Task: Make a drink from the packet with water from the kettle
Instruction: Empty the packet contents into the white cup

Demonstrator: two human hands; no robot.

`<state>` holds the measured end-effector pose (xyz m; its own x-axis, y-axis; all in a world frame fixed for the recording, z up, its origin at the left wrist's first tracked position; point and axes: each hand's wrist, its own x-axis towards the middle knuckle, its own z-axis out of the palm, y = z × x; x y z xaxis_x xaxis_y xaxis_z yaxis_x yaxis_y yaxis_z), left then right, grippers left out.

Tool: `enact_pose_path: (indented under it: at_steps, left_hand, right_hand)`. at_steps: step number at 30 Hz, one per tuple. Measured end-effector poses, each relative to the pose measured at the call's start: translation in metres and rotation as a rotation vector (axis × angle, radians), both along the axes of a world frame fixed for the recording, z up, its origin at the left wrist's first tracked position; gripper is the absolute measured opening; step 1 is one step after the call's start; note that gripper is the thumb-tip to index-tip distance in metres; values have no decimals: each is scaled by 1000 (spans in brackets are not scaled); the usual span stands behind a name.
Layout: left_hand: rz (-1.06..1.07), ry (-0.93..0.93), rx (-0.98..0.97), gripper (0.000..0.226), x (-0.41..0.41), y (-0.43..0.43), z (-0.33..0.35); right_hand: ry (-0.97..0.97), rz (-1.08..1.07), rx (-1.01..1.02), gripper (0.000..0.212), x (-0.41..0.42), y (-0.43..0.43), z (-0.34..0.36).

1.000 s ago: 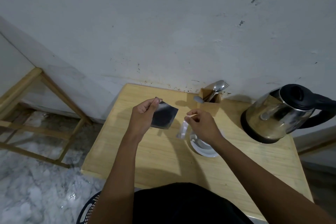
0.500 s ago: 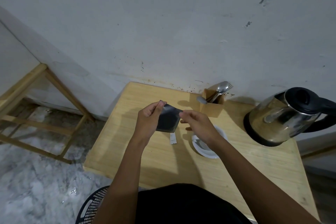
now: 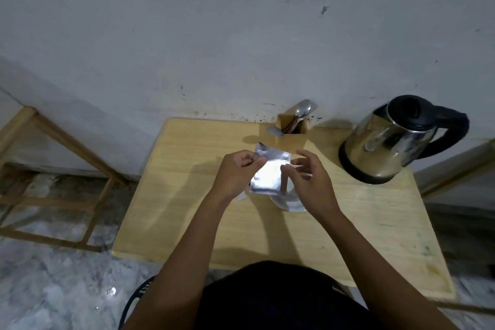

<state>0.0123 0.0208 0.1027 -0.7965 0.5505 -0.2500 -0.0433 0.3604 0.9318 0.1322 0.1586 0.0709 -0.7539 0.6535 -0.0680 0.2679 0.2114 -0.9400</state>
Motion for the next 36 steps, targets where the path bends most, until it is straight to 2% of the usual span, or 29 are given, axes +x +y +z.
enact_pose_path:
  at_steps: [4, 7, 9, 11, 13, 15, 17, 21, 24, 26, 30, 36]
  left_hand:
    - [43, -20, -4, 21, 16, 19, -4]
    - [83, -41, 2, 23, 25, 30, -6]
    - [81, -62, 7, 25, 31, 37, -8]
    - [68, -68, 0, 26, 35, 42, -9]
    - [50, -81, -3, 25, 39, 46, -9]
    - [27, -127, 4, 20, 42, 48, -6]
    - [-2, -170, 2, 19, 43, 49, -3]
    - [-38, -156, -65, 33, 35, 44, -13]
    - [4, -51, -96, 29, 26, 35, -30]
    - [-38, 49, -175, 25, 21, 28, -44]
    - [-275, 174, -383, 38, 23, 17, -68]
    - [-282, 218, -334, 28, 22, 21, -75]
  right_hand:
    - [-5, 73, 52, 68, 34, -2, -16]
    - [14, 141, 209, 74, 53, -1, -28]
    - [-32, 111, 302, 68, 59, -2, -30]
    - [-44, 40, 390, 51, 62, -3, -32]
    - [2, -3, 467, 32, 63, -4, -34]
    - [52, -28, 482, 23, 65, -4, -36]
    - [78, -75, 453, 19, 68, -2, -38]
    - [92, -125, 366, 14, 71, 8, -40]
    - [69, -135, 296, 15, 72, 18, -39]
    - [24, -141, 250, 15, 71, 25, -37]
    - [-71, -115, 263, 10, 63, 39, -34]
    - [-182, -90, 338, 10, 51, 54, -26]
